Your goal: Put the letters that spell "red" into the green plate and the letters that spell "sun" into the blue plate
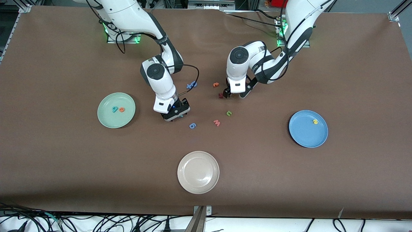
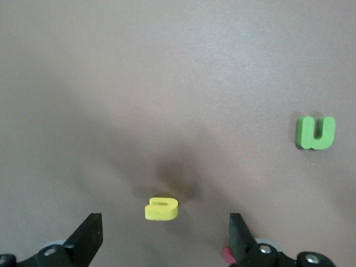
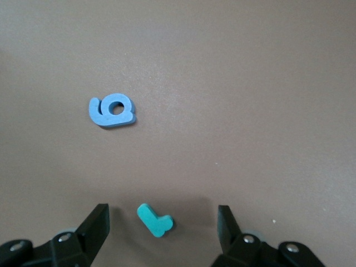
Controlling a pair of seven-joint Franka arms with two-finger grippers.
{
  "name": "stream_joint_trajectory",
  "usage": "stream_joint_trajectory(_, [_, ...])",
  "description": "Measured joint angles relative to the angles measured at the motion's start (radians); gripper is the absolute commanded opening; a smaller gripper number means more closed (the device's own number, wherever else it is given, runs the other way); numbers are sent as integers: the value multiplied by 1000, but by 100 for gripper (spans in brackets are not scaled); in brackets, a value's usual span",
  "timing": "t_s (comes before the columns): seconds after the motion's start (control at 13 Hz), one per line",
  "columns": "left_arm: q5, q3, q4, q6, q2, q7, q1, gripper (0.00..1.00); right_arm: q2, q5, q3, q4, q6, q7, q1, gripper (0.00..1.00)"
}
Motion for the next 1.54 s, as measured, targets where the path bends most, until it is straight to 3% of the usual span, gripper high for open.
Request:
stream_joint_trajectory(0.31, [0, 2, -1, -3, 5, 184, 11, 100, 0, 0, 0, -9, 0, 0, 3, 30])
stream_joint_trajectory(0.54, [0, 2, -1, -5, 21, 308, 15, 100, -3, 0, -5, -9, 2, 0, 3, 11])
stream_joint_trajectory(0.92, [0, 2, -1, -4, 49, 455, 30, 96, -4, 0, -3, -9, 4, 0, 3, 9])
stream_joint_trajectory(1.38, [-5, 1, -1, -1, 56, 458, 30, 80, -21, 0, -2, -9, -19, 0, 4, 8])
stream_joint_trajectory(1.54, [-5, 1, -1, 3, 56, 457, 30, 66, -36, 0, -7, -6, -59, 0, 4, 8])
